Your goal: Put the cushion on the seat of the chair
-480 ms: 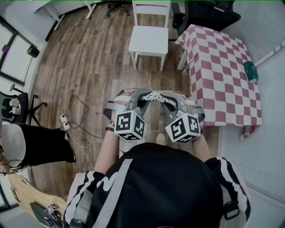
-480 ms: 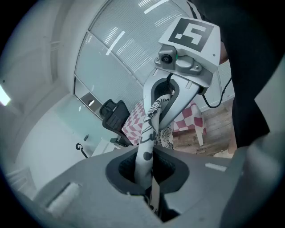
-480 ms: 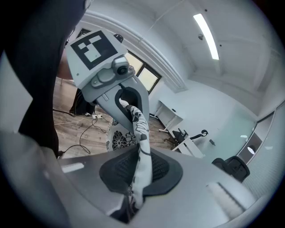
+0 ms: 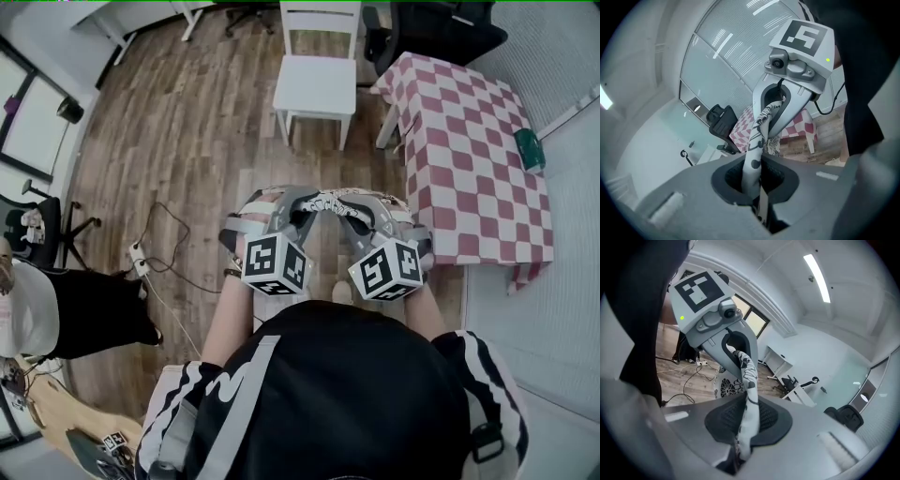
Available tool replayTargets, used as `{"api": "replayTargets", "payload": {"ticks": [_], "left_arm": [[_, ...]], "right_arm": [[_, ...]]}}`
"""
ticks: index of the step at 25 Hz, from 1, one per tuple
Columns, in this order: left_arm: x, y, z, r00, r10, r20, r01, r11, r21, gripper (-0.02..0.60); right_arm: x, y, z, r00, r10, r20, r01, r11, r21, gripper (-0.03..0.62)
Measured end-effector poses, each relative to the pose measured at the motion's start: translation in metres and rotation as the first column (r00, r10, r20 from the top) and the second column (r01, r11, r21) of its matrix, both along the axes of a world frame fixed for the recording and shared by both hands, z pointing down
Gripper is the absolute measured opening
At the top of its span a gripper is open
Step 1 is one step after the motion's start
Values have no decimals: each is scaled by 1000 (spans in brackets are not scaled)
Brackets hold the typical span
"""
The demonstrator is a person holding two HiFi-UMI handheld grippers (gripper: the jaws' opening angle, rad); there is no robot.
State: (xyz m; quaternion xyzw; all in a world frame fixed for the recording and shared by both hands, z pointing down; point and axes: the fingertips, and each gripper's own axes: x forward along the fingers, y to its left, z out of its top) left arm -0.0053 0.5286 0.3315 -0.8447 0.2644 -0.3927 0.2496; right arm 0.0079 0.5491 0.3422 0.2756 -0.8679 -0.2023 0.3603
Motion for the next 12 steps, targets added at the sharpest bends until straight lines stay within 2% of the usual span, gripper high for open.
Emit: {"api": "replayTargets", "payload": {"ticks": [12], "left_arm": [[-25,5,-2,1000,25,-10,-25,1000,6,15]], "right_arm": [[-25,3,-3,999,41,13,-41,998,43,11]]}}
